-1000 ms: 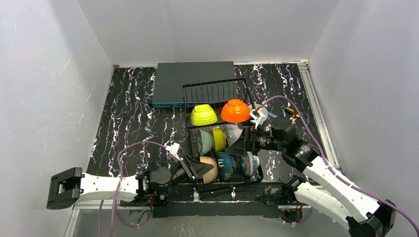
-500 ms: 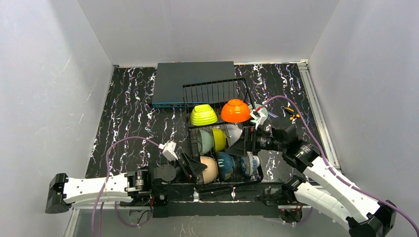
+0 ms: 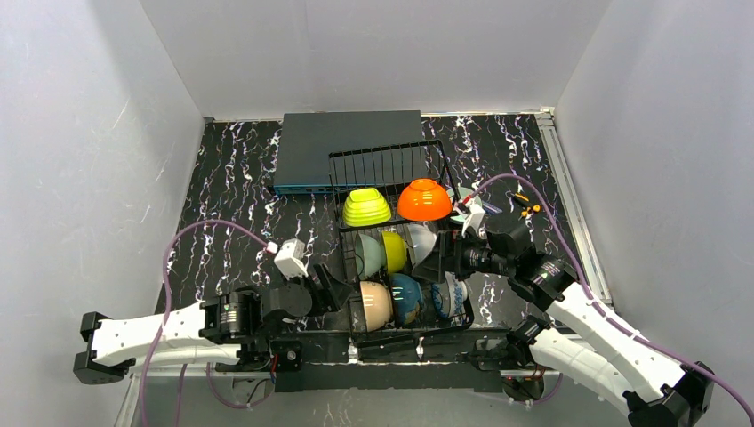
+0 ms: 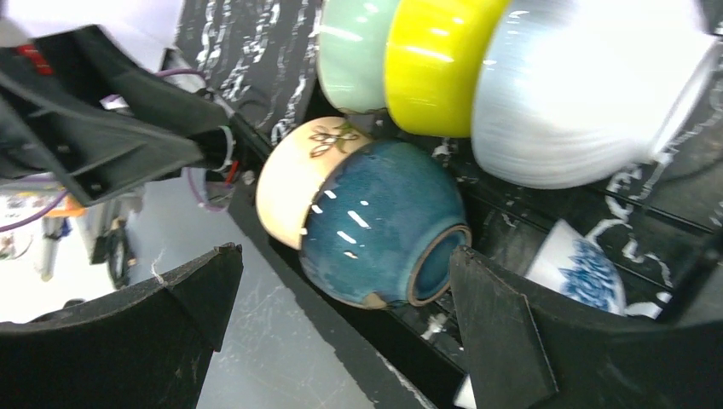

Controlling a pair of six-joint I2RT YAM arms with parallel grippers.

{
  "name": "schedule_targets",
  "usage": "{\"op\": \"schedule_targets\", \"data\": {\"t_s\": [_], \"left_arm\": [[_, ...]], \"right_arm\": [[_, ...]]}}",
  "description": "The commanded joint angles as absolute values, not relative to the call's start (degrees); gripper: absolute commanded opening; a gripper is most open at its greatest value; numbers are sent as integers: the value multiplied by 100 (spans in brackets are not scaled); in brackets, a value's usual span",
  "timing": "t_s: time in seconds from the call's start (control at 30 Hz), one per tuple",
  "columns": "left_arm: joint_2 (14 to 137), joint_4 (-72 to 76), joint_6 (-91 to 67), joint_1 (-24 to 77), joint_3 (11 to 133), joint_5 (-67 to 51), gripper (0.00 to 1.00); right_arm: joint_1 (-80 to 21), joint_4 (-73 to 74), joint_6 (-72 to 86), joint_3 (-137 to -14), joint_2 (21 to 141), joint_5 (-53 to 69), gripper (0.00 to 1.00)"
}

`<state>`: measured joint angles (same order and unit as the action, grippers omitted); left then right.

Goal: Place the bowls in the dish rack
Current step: Place the bowl in the dish rack, then pick up the bowl from the center of the board.

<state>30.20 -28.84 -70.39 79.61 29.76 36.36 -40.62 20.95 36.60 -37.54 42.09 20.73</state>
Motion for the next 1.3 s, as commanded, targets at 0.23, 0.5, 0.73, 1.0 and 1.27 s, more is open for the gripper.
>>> {"op": "schedule_targets", "data": {"t_s": [0.23, 0.5, 0.73, 1.0, 1.27], "left_arm": [[3450, -4623, -6129, 7972, 4247, 5061, 86], [3992, -4185, -4774, 7529, 4632, 5113, 98], [4375, -3465, -3868, 6085, 4585, 3300, 98], [4589, -2812, -3791, 4494, 4036, 1283, 98], [4705, -1918, -4346, 2752, 3283, -1126, 98]], "right_arm": [[-4061, 3173, 3183, -4110, 4051, -237, 99], [-4048, 3323, 3108, -4185, 4546, -1423, 99], [-3577, 2909, 3068, -3895, 5288, -1465, 99], [-1381, 1590, 2950, -3026, 5335, 808, 99], [-679, 402, 3080, -3656, 7050, 1580, 98]]}}
